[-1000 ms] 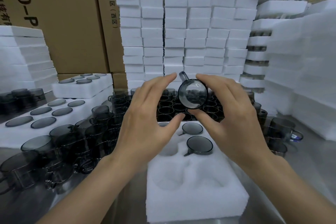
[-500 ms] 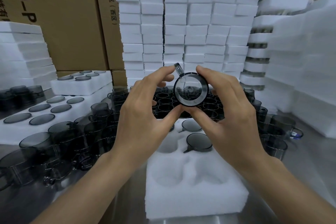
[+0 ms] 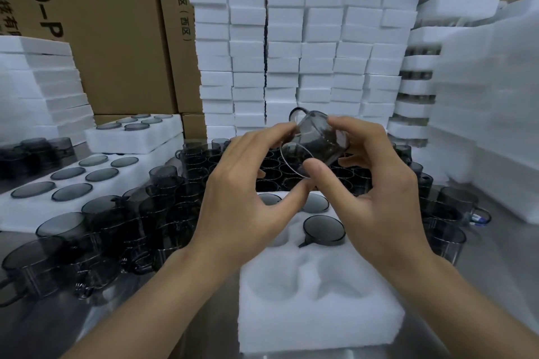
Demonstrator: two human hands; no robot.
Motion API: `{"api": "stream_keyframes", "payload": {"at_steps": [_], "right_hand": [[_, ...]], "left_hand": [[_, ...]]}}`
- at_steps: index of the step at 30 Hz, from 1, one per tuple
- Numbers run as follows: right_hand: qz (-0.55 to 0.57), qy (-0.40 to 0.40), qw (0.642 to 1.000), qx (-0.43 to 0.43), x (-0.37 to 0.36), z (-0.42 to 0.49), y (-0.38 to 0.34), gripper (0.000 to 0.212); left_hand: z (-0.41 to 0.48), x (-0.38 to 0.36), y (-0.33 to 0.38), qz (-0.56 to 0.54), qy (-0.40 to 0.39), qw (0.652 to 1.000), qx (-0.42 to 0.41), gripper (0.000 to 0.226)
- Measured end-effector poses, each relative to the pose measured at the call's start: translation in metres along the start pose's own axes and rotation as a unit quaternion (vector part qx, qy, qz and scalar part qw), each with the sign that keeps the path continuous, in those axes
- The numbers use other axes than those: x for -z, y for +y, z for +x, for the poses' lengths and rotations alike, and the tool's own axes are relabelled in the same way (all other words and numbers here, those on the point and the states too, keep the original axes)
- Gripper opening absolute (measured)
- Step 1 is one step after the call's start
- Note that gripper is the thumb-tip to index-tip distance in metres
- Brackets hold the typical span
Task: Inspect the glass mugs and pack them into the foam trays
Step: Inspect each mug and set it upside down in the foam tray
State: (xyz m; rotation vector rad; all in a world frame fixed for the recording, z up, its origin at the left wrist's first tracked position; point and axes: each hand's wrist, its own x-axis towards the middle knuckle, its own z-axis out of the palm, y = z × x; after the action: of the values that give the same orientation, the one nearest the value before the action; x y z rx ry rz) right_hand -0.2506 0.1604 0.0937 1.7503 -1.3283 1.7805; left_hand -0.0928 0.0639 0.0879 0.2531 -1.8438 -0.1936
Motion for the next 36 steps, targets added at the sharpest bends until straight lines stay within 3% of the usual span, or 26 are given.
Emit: {"api": "stream_keyframes", "payload": {"at_steps": [3,8,14,20,24,30,33,36], "right_hand": [[0.026,-0.013,0.998,-0.052,0.001,0.001,0.001,0.03],[-0.014,-0.061,0.994,-0.087,0.002,0.003,0.004,0.035],[-0.06,-0.143,0.986,-0.054,-0.001,-0.002,0.01,0.035],[-0.07,-0.148,0.985,-0.055,-0.004,-0.004,0.01,0.031],[-0.081,-0.13,0.987,-0.042,-0.004,-0.005,0.011,0.058],[-0.084,-0.09,0.992,-0.027,-0.006,-0.006,0.011,0.057],[-0.045,-0.108,0.992,-0.049,-0.006,-0.006,0.006,0.042],[0.005,-0.151,0.984,-0.091,-0.005,-0.006,0.003,0.028]], "left_hand": [[-0.001,0.0,0.004,-0.011,0.008,1.0,0.003,0.059],[-0.001,0.002,0.012,-0.036,0.035,0.999,0.003,0.063],[0.002,0.005,0.017,-0.017,0.037,0.998,-0.043,0.065],[0.002,0.005,0.016,0.006,0.04,0.996,-0.081,0.062],[0.002,0.005,0.015,-0.002,0.047,0.996,-0.082,0.064],[0.0,0.002,0.014,-0.027,0.023,0.999,-0.037,0.06],[0.001,0.004,0.011,-0.036,-0.012,0.998,0.047,0.062],[0.006,0.008,0.007,-0.105,-0.102,0.976,0.161,0.059]]}}
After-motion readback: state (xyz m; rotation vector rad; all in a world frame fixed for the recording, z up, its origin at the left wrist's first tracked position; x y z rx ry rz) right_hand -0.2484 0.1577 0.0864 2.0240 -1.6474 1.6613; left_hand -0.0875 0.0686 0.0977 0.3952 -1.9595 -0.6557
